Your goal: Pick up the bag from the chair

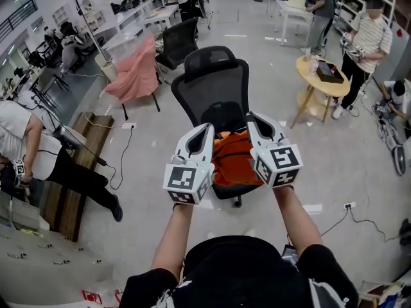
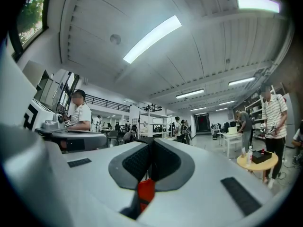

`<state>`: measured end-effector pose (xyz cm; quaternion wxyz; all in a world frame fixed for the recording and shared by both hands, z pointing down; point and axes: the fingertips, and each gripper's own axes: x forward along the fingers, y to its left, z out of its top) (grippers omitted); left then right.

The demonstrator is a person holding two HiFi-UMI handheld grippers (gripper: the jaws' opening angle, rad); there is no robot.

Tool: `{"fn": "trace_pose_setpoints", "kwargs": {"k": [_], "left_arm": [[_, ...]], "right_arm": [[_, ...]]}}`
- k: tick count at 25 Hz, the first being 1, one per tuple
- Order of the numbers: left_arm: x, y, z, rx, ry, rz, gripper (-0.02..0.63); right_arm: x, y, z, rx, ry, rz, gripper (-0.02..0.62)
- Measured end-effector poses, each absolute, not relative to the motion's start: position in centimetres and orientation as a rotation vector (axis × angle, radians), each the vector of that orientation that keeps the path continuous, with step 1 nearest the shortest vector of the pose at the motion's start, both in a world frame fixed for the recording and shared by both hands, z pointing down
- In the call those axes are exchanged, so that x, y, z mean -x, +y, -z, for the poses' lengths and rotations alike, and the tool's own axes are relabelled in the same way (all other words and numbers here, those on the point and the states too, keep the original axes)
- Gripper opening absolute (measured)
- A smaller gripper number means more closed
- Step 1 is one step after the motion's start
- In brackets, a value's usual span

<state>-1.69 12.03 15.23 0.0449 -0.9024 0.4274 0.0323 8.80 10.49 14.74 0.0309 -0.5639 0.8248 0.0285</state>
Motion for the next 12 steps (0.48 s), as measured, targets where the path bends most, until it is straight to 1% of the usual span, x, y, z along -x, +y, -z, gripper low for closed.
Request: {"fn": "trace_pose_setpoints", "kwargs": {"k": [12], "left_arm": [[2.23,12.05,-15.38,2.754,1.304,-0.09,0.005]], "right_arm": [[-8.12,10.84,-14.64,1.735,2.544,-0.081,0.0]]}}
